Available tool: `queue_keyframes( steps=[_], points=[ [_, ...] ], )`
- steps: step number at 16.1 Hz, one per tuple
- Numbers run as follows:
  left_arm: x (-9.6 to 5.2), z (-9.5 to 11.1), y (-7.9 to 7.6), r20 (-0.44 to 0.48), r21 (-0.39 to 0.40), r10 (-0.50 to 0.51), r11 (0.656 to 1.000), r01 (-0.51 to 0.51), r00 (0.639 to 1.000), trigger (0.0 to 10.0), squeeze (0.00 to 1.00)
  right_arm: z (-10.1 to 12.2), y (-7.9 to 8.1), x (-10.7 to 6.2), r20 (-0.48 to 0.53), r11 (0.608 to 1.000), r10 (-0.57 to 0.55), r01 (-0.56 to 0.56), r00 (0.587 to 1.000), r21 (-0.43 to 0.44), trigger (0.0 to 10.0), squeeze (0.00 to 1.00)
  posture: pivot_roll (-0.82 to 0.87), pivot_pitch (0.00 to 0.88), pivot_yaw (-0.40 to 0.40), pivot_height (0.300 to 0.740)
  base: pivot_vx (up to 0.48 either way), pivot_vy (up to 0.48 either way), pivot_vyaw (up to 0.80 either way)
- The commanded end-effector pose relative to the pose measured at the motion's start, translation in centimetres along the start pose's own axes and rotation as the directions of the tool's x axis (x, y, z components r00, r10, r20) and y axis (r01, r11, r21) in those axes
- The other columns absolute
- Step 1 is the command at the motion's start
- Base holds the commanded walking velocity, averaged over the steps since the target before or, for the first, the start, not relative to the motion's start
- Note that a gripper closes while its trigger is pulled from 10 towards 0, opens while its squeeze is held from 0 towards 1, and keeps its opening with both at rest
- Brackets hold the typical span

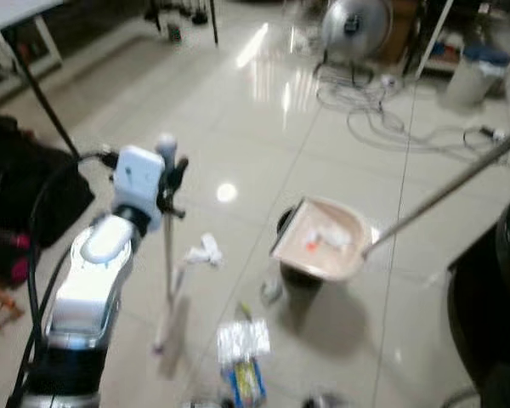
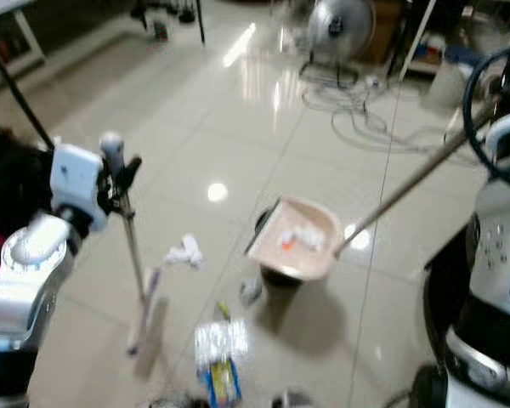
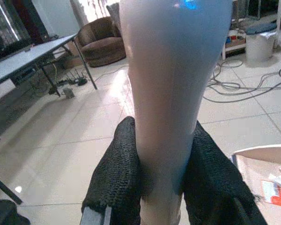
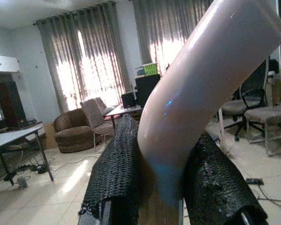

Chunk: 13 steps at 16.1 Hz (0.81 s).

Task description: Sweep floor

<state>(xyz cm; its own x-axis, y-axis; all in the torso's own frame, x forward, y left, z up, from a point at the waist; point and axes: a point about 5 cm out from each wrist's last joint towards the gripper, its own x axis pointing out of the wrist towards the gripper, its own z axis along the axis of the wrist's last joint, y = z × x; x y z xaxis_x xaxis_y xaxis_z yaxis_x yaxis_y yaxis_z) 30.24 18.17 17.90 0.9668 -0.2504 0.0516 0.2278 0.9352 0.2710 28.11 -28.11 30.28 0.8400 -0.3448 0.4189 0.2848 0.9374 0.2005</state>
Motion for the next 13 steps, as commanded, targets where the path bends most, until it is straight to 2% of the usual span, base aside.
queue_keyframes(
  steps=[1, 3, 8, 13],
  points=[
    [0.22, 0.93, -0.24, 0.047, 0.012, -0.015, 1.000, 0.014, 0.999, 10.0, 0.00, 1.36, -0.62, 0.01, 0.061, 1.000, -0.022, 0.022, 0.998, -0.003, 10.0, 0.00, -0.01, 0.067, 0.006, 0.740, 0.322, 0.000, -0.80],
    [0.32, 0.96, -0.22, 0.050, 0.013, -0.017, 1.000, 0.017, 0.999, 10.0, 0.00, 1.41, -0.73, 0.02, 0.064, 1.000, -0.027, 0.027, 0.998, -0.005, 10.0, 0.00, -0.01, 0.060, 0.007, 0.740, 0.324, 0.000, -0.80],
    [0.27, 1.06, -0.01, 0.052, 0.018, 0.005, 1.000, -0.006, 0.999, 10.0, 0.00, 1.35, -0.74, 0.17, 0.070, 1.000, -0.020, 0.020, 0.997, 0.008, 10.0, 0.00, 0.00, 0.061, 0.001, 0.740, 0.310, 0.000, 0.00],
    [-0.09, 0.88, 0.72, 0.036, 0.026, 0.046, 0.999, -0.047, 0.998, 10.0, 0.00, 1.15, 0.03, 0.86, 0.084, 1.000, 0.010, -0.010, 0.996, 0.004, 10.0, 0.00, 0.02, 0.075, -0.013, 0.740, 0.000, 0.000, 0.00]
  ],
)
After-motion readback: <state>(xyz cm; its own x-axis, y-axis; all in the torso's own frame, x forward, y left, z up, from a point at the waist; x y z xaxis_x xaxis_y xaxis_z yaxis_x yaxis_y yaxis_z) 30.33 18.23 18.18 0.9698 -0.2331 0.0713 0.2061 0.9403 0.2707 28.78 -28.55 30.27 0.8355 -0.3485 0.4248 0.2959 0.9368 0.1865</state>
